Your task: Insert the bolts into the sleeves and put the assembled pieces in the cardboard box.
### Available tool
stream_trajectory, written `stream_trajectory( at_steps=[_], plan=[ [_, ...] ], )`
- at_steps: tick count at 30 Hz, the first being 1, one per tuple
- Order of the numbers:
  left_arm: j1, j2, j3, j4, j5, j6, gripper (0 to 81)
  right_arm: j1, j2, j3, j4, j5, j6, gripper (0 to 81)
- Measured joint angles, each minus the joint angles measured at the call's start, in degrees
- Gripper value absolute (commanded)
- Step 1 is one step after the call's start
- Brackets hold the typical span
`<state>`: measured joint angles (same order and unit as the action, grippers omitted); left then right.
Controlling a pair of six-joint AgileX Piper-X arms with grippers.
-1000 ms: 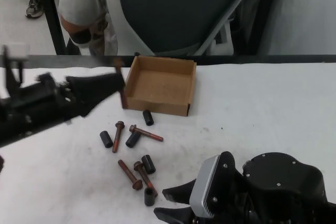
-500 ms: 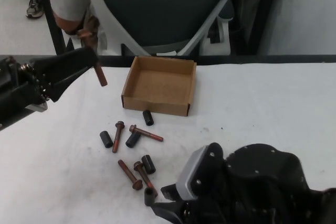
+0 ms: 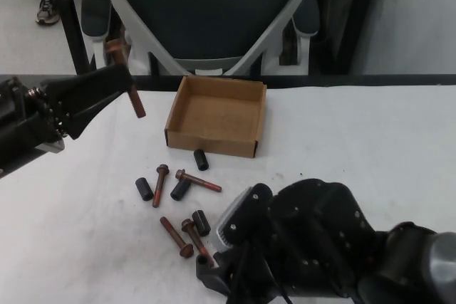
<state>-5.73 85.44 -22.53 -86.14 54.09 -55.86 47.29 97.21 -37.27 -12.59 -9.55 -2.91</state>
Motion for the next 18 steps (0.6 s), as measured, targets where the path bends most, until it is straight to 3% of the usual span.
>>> stream_trajectory(
  at_steps=[14, 16, 18],
  plan=[
    [3.71, 0.0, 0.0, 0.0, 0.14, 1.05, 0.8, 0.0, 5.55, -9.67, 10.79, 1.63, 0.34, 31.9],
    [3.71, 0.0, 0.0, 0.0, 0.14, 1.19, 0.8, 0.0, 6.25, -10.59, 11.99, 1.89, 0.34, 24.7],
    [3.71, 0.0, 0.0, 0.0, 0.14, 1.61, 0.8, 0.0, 6.57, -11.08, 12.58, 1.95, 0.34, 10.1]
  ],
)
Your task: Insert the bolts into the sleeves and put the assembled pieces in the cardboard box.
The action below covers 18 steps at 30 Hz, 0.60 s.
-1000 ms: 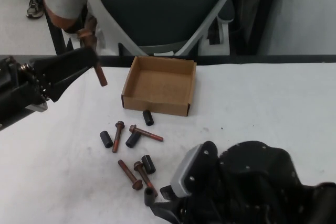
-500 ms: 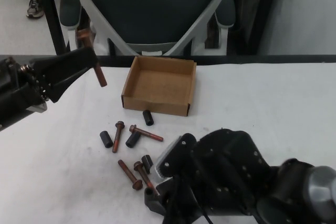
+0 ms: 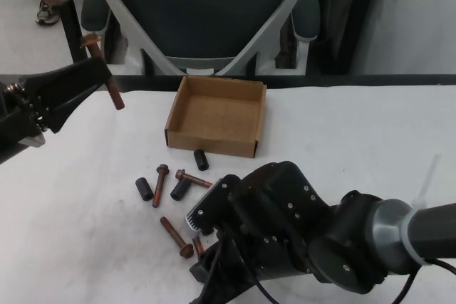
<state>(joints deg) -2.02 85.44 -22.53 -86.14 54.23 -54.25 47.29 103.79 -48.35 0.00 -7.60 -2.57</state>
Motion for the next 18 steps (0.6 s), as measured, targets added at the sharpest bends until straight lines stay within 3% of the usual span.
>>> stream_trajectory(
  at_steps=[1, 2, 18],
  plan=[
    [0.0, 0.0, 0.0, 0.0, 0.0, 0.26, 0.8, 0.0, 0.0, 0.03, 0.43, 0.12, 0.0, 1.1],
    [0.0, 0.0, 0.0, 0.0, 0.0, 0.35, 0.8, 0.0, 0.0, 0.03, 0.53, 0.09, 0.0, 0.2],
    [0.0, 0.0, 0.0, 0.0, 2.69, 0.69, 0.8, 1.89, -0.47, 0.81, 0.6, 0.48, -2.64, 0.2]
  ],
)
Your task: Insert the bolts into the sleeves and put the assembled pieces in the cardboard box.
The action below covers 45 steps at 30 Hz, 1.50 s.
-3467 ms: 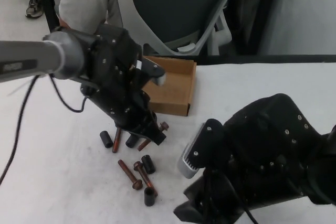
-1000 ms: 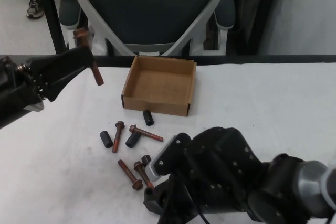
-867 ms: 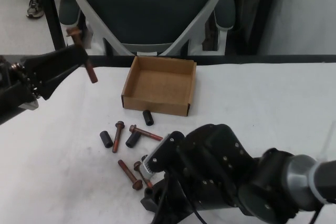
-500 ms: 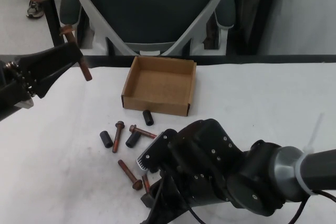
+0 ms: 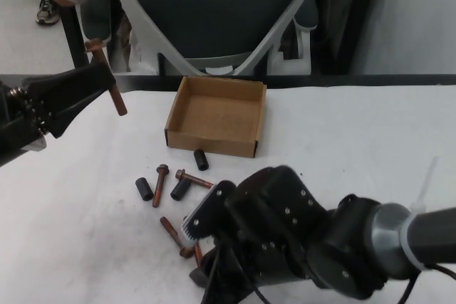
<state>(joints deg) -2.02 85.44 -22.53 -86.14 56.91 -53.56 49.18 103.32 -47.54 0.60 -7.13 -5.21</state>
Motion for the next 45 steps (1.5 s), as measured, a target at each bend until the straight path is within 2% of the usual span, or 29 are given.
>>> stream_trajectory(
  at_steps=[5, 14, 16, 20, 27, 33, 34, 36, 41, 42, 45],
  plan=[
    [0.0, 0.0, 0.0, -0.14, 0.98, 0.1, 0.8, 2.14, -1.73, 1.53, 1.69, -0.04, -0.74, 0.2],
    [0.0, 0.0, 0.0, -0.14, 0.98, 0.14, 0.8, 2.79, -8.1, 1.58, 18.12, 3.03, -0.74, 0.2],
    [0.0, 0.0, 0.0, -0.14, 0.98, 0.14, 0.8, 2.79, -10.89, -2.35, 30.57, 3.97, -0.86, 0.2],
    [0.0, 0.0, 0.0, -0.26, 0.98, 0.14, 0.8, 2.79, -10.91, -10.25, 43.48, 7.13, -2.93, 0.2],
    [0.0, 0.0, 0.0, -0.38, 1.04, 0.14, 0.8, 1.68, -6.09, -20.47, 54.22, 8.18, -3.88, 0.2],
    [0.0, 0.0, 0.0, -0.38, 1.04, 0.14, 0.8, 0.85, -1.5, -23.54, 56.98, 8.57, -4.71, 0.3],
    [0.0, 0.0, 0.0, -0.38, 1.04, 0.14, 0.8, 0.78, -0.43, -23.79, 57.48, 8.73, -4.92, 1.8],
    [0.0, 0.0, 0.0, -0.38, 1.04, 0.14, 0.8, 0.73, 1.82, -23.84, 58.57, 8.73, -5.93, 10.3],
    [0.0, 0.0, 0.0, -0.38, 1.04, 0.14, 0.8, 0.67, 2.47, -24.03, 58.88, 8.94, -6.48, 51.7],
    [0.0, 0.0, 0.0, -0.38, 1.04, 0.14, 0.8, 0.67, 2.47, -24.12, 58.88, 10.2, -6.72, 55.3],
    [0.0, 0.0, 0.0, -0.38, 1.04, 0.14, 0.8, 0.67, 2.47, -24.08, 58.88, 13.59, -6.71, 50.4]
  ],
)
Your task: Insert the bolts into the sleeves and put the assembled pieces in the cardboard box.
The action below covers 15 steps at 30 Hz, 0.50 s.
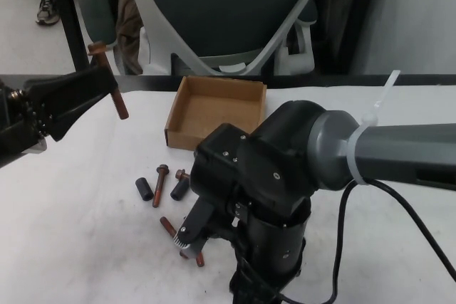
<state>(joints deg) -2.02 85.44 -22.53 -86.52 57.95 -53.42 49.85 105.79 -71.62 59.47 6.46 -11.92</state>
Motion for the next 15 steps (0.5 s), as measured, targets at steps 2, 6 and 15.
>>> stream_trajectory(
  at_steps=[2, 6, 15],
  plan=[
    [0.0, 0.0, 0.0, 0.0, 0.0, 0.0, 0.8, 0.0, 0.0, 0.0, 0.0, 1.35, 0.0, 46.3],
    [0.0, 0.0, 0.0, 0.0, 0.0, 0.0, 0.8, 0.0, 0.0, 0.0, 0.0, 1.9, 0.0, 45.6],
    [0.0, 0.0, 0.0, 0.0, 0.0, 0.0, 0.8, 0.0, 0.0, 0.0, -2.31, -2.85, 0.0, 45.6]
  ],
)
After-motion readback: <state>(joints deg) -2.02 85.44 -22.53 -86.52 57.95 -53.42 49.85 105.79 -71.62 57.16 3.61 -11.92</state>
